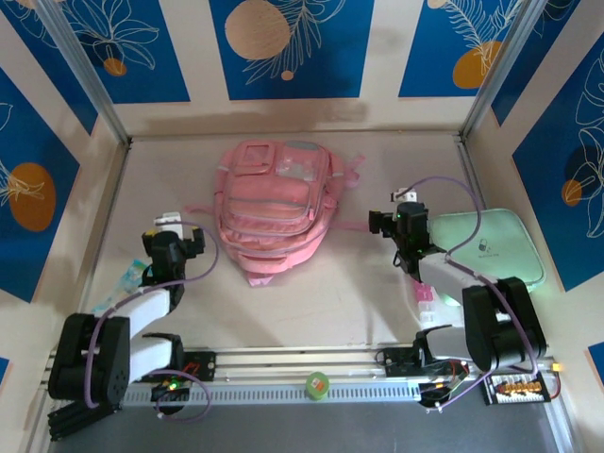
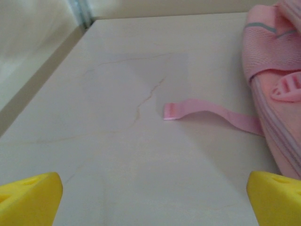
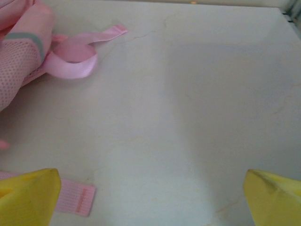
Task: Pack the student bag
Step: Reset both arms
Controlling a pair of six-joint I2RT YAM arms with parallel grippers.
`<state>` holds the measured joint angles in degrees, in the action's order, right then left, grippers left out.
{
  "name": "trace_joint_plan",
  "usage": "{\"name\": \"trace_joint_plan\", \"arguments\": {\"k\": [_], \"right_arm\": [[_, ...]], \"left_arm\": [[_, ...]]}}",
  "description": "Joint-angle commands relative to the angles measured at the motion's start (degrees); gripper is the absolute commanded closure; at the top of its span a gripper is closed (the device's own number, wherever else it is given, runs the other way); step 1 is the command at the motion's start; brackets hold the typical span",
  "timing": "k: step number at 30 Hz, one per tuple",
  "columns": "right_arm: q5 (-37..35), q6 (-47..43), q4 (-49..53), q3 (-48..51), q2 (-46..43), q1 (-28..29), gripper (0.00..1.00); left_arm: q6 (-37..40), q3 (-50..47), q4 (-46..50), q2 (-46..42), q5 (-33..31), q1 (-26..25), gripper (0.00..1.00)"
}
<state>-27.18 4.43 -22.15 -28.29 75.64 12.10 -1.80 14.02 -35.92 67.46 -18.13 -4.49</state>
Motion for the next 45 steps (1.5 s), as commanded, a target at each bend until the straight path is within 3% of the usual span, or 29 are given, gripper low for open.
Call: {"name": "trace_joint_plan", "arguments": {"k": [1, 7, 14, 20, 26, 33, 36, 45], "right_arm": [[2.62, -3.93, -8.09, 1.04, 2.31, -0.21, 0.01], [12.36, -4.38, -17.80, 4.73, 3.67, -4.29, 0.01], [23.58, -1.62, -25.38, 7.64, 6.29, -10.34, 0.01], [22.27, -1.35, -30.37, 7.90, 11.25, -10.21, 0.01], [19.59, 0.74, -25.31, 5.06, 11.70, -10.80, 0.01], [20.85, 1.46, -24.26, 4.59, 11.73, -11.85, 0.01], [20.85, 1.47, -24.26, 4.56, 11.73, -11.79, 0.01], [20.92, 1.46, -24.25, 4.55, 11.73, -11.83, 0.01]], "left_arm": [[2.46, -0.56, -11.88, 3.60, 8.90, 1.39, 0.01], [1.19, 0.03, -19.82, 10.11, 15.25, 3.75, 0.01], [0.35, 0.16, -28.40, 18.47, 14.64, 3.71, 0.00], [-0.25, 0.48, -31.59, 22.56, 11.63, 3.32, 0.00], [1.07, 3.54, -25.33, 22.11, 5.61, 0.79, 0.00], [3.69, 7.12, -18.34, 22.02, 12.68, 0.58, 0.00], [4.44, 6.48, -19.60, 22.01, 14.38, 0.55, 0.00], [3.45, 7.75, -17.63, 22.51, 11.98, 0.61, 0.00]]}}
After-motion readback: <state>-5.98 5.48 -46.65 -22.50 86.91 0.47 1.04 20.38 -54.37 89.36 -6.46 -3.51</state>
